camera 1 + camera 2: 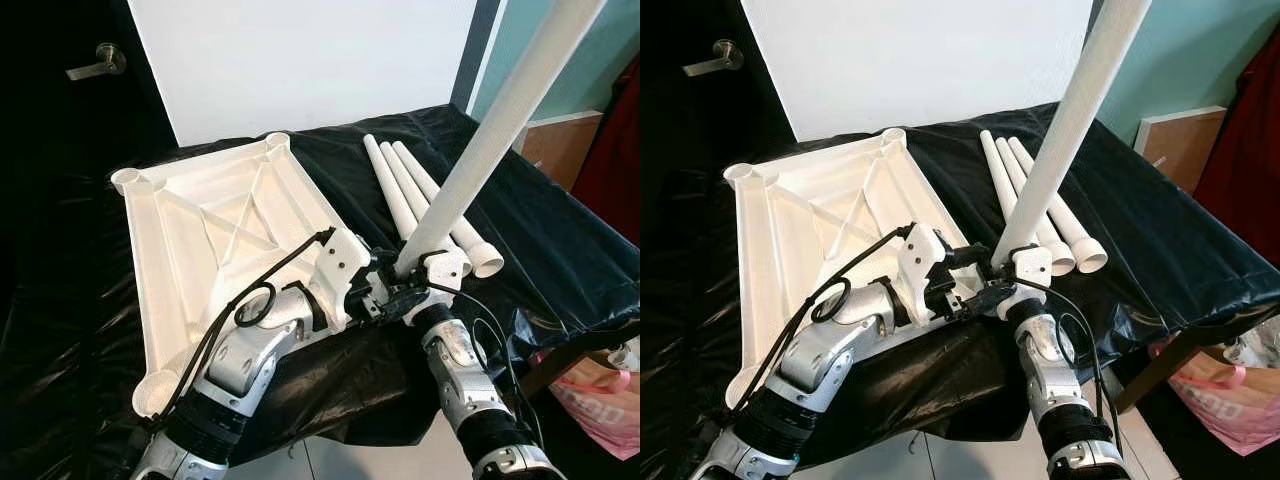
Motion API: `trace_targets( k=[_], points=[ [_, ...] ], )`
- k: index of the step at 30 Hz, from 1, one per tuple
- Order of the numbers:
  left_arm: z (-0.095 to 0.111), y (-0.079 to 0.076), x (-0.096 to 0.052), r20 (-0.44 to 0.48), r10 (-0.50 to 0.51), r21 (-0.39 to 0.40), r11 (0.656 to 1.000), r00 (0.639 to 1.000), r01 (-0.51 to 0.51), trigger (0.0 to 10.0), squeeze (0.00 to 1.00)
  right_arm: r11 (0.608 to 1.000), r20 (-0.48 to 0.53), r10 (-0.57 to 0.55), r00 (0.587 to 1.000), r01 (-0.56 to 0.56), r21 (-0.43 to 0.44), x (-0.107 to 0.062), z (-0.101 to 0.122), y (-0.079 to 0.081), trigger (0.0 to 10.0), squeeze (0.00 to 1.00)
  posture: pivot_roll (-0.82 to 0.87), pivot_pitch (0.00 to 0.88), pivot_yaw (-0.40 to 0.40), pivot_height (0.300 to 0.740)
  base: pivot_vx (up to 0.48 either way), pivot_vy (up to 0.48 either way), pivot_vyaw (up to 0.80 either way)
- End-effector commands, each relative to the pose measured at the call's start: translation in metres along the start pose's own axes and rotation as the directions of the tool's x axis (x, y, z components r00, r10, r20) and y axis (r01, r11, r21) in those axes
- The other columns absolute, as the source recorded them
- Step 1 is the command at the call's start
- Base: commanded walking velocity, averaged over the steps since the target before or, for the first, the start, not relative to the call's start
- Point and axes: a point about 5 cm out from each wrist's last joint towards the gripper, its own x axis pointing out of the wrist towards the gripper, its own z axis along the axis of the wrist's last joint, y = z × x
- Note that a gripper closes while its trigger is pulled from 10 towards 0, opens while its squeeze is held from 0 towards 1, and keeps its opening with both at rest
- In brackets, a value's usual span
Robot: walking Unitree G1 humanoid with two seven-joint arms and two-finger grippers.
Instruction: Building children table
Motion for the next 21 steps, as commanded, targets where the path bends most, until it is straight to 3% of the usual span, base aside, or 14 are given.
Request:
trace_targets(
  k=[1,3,9,14,21],
  points=[
    [-0.001,0.003,0.001,-0.013,0.014,0.008,1.000,1.000,-0.014,10.0,0.00,0.999,-0.218,-0.040,0.975,0.043,0.008,-0.020,-0.036,-0.008,10.0,0.00,-0.18,0.010,0.012,0.740,0.000,0.000,0.00],
    [0.000,0.003,0.001,-0.011,0.014,0.007,1.000,1.000,-0.014,10.0,0.00,0.997,-0.296,-0.037,0.954,0.018,-0.069,-0.018,-0.042,-0.012,10.0,0.00,-0.18,0.011,0.012,0.740,0.000,0.000,0.00],
    [-0.001,0.003,0.001,-0.010,0.015,0.007,1.000,1.000,-0.015,10.0,0.00,0.989,-0.359,0.036,0.933,-0.084,-0.121,-0.018,-0.047,-0.012,10.0,0.00,-0.18,0.011,0.010,0.740,0.000,0.000,0.00],
    [-0.001,0.003,0.001,-0.010,0.017,0.006,1.000,1.000,-0.017,10.0,0.00,0.985,-0.390,0.074,0.918,-0.128,-0.114,-0.019,-0.050,-0.011,10.0,0.00,-0.17,0.010,0.008,0.740,0.000,0.000,0.00],
    [0.000,0.002,0.001,-0.010,0.015,0.006,1.000,1.000,-0.015,10.0,0.00,0.998,-0.417,0.020,0.909,-0.043,-0.044,-0.023,-0.054,-0.017,10.0,0.00,-0.17,0.006,0.010,0.740,0.000,0.000,0.00]
  ],
)
